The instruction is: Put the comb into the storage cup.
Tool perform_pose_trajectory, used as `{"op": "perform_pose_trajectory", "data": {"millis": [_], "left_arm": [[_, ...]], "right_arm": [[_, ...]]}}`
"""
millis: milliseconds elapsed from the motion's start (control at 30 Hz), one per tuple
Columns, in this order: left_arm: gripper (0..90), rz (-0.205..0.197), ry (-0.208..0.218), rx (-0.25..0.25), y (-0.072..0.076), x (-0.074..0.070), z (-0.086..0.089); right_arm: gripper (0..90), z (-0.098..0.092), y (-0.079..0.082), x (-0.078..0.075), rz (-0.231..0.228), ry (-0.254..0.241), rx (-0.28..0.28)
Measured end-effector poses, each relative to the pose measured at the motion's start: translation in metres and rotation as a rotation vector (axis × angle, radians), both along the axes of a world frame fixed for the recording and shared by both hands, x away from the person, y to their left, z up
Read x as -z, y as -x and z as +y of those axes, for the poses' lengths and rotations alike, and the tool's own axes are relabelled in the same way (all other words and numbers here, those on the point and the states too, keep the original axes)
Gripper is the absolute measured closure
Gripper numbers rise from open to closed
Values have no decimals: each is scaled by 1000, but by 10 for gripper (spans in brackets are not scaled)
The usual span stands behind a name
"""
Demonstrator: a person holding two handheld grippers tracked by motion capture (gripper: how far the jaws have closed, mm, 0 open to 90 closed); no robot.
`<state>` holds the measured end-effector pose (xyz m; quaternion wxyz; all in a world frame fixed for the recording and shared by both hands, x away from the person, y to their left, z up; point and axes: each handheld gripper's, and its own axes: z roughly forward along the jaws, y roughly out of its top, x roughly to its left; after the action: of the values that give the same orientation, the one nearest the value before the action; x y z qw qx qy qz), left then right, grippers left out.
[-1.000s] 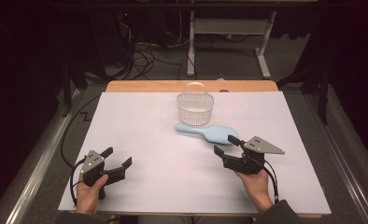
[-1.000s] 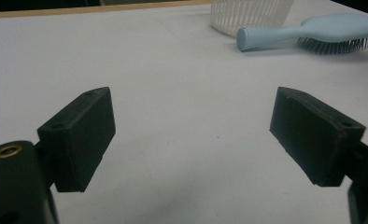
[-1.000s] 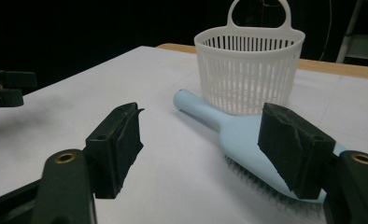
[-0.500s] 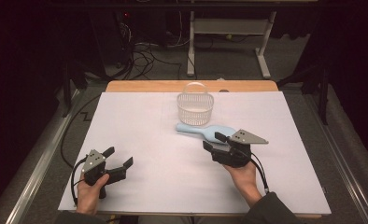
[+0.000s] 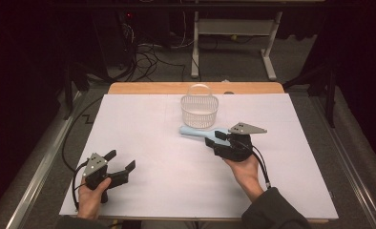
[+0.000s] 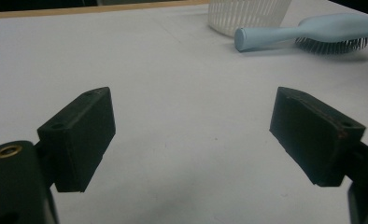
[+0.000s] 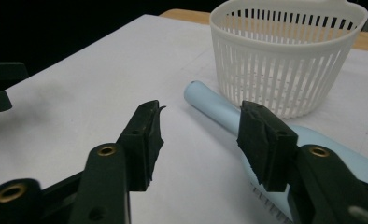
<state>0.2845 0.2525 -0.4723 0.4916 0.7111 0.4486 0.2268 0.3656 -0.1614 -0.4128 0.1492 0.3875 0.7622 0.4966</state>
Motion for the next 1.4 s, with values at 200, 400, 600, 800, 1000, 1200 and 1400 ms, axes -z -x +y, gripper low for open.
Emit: {"op": "perform_pose_trajectory", "data": {"millis": [200,400,600,800,1000,1200,1400], "left_arm": [[151,11,18,5,-2,1,0],[151,13,23,0,-3,1,1],[154,3,28,-26,-2,0,3],[154,8,33,-25,-1,0,4],[154,9,34,-25,-1,0,4],[154,8,50,-57,-1,0,8],[154,15,49,-59,-1,0,8]], "right_arm": [[625,10,-12,-2,58,59,-2],[711,20,-24,-7,103,123,-16],[768,34,-38,-12,144,199,-30],[839,51,-50,-15,182,254,-50],[896,68,-61,-15,209,295,-72],[900,88,-71,-13,227,326,-86],[900,108,-80,-14,242,374,-79]]}}
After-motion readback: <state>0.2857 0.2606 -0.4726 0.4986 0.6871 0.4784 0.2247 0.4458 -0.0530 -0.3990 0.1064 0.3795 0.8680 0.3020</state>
